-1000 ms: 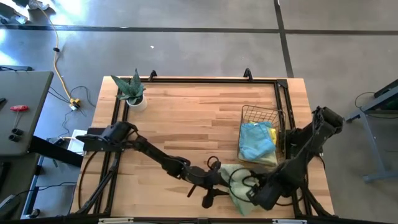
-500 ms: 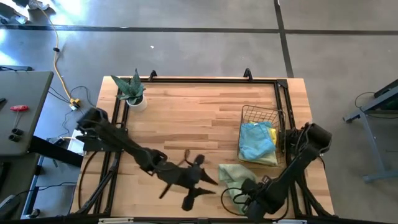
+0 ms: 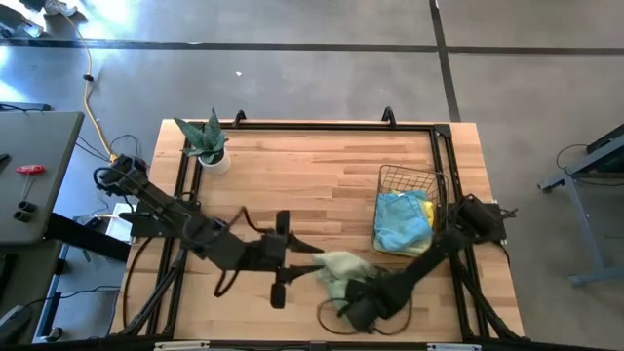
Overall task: Fold microfiber towels
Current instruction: Fold the green microfiber cloth
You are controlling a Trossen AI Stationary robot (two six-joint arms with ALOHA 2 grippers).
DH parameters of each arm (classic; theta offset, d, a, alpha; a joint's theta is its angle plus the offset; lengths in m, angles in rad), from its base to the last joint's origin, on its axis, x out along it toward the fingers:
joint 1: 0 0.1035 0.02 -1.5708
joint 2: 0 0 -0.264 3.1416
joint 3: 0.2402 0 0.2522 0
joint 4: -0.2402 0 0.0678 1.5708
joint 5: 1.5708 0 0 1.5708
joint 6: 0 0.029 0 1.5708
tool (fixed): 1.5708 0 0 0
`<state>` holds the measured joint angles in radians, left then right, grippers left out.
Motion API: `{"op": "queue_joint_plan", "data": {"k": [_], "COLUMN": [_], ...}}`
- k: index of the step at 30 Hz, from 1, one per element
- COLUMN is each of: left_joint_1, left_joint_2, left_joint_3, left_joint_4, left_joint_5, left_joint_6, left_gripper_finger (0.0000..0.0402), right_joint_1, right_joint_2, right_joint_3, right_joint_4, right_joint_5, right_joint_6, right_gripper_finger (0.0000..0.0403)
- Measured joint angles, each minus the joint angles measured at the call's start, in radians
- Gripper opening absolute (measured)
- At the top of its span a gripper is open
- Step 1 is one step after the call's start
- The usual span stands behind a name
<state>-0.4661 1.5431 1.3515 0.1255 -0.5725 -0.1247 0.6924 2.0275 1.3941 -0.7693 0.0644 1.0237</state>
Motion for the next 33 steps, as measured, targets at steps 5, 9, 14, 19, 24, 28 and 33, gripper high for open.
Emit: {"op": "queue_joint_plan", "data": {"k": [5, 9, 14, 19, 24, 28, 33], "left_joint_1": [-0.007, -0.027, -0.049, -0.049, -0.007, 0.071, 0.183], "left_joint_2": [-0.046, -0.066, -0.090, -0.136, -0.213, -0.293, -0.357], "left_joint_3": [0.000, 0.000, 0.000, 0.000, 0.000, 0.000, 0.000], "left_joint_4": [-0.001, -0.002, -0.039, -0.165, -0.392, -0.682, -1.009], "left_joint_5": [0.004, 0.005, 0.003, -0.089, -0.173, -0.154, -0.056], "left_joint_6": [0.005, -0.002, -0.002, -0.002, -0.110, -0.314, -0.471], "left_gripper_finger": [0.0133, 0.0133, 0.0133, 0.0133, 0.0133, 0.0133, 0.0133], "right_joint_1": [-0.134, -0.250, -0.401, -0.521, -0.573, -0.605, -0.637], "right_joint_2": [0.002, 0.003, 0.003, -0.001, -0.029, -0.039, -0.041], "right_joint_3": [0.000, 0.000, -0.001, 0.025, 0.134, 0.283, 0.418], "right_joint_4": [0.108, 0.172, 0.190, 0.177, 0.087, -0.028, -0.082], "right_joint_5": [0.111, 0.185, 0.268, 0.147, 0.113, 0.159, 0.181], "right_joint_6": [-0.165, -0.221, -0.235, -0.268, -0.386, -0.436, -0.444], "right_gripper_finger": [0.0194, 0.0194, 0.0194, 0.0194, 0.0194, 0.0194, 0.0194]}}
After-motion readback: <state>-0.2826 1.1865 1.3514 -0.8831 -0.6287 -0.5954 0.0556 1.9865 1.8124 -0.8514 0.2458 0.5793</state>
